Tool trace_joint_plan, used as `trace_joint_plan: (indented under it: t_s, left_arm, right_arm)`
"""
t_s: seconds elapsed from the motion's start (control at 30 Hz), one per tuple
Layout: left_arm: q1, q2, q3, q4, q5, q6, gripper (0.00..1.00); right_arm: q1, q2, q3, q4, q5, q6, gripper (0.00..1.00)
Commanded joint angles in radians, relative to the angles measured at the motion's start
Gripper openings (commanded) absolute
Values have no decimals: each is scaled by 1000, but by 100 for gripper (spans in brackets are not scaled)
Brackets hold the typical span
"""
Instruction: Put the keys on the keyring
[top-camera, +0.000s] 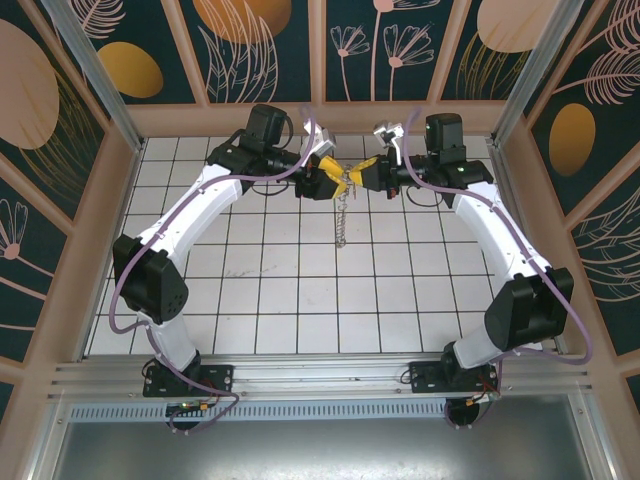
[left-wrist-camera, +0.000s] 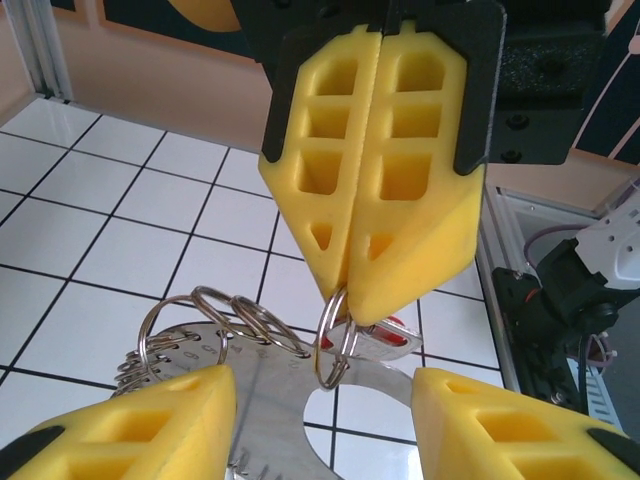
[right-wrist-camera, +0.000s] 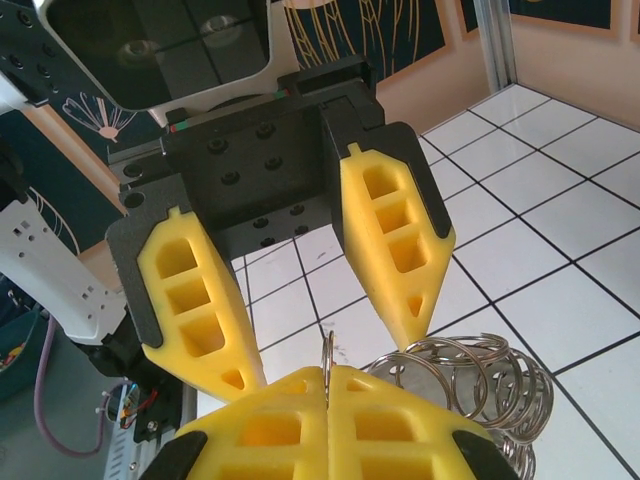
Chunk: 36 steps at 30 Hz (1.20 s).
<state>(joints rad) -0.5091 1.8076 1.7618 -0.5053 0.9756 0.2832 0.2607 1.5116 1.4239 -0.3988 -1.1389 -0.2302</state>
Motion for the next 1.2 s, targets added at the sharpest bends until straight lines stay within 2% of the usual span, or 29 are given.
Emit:
trace_joint_plan:
  t_s: [0.0,0.33,0.8,0.93,1.17]
  left_arm:
    - [5,4,31,1,44,-10,50]
    - [5,6,33,44,53,-41,49]
    - [4,25,7,100,112,-94,35]
    - [4,29,1,117,123,-109,29]
    - [5,39,-7,137,156,-122,3]
  right_arm:
    - [-3,-32,-14,43,-46,-5,0]
    - [0,-28,-21,43,-51,-9,0]
    - [0,-30,-25,62,-48,0,0]
    - [-1,-33,-29,69,-47,3,0]
    - [-1,-31,-35,87,-41,15,0]
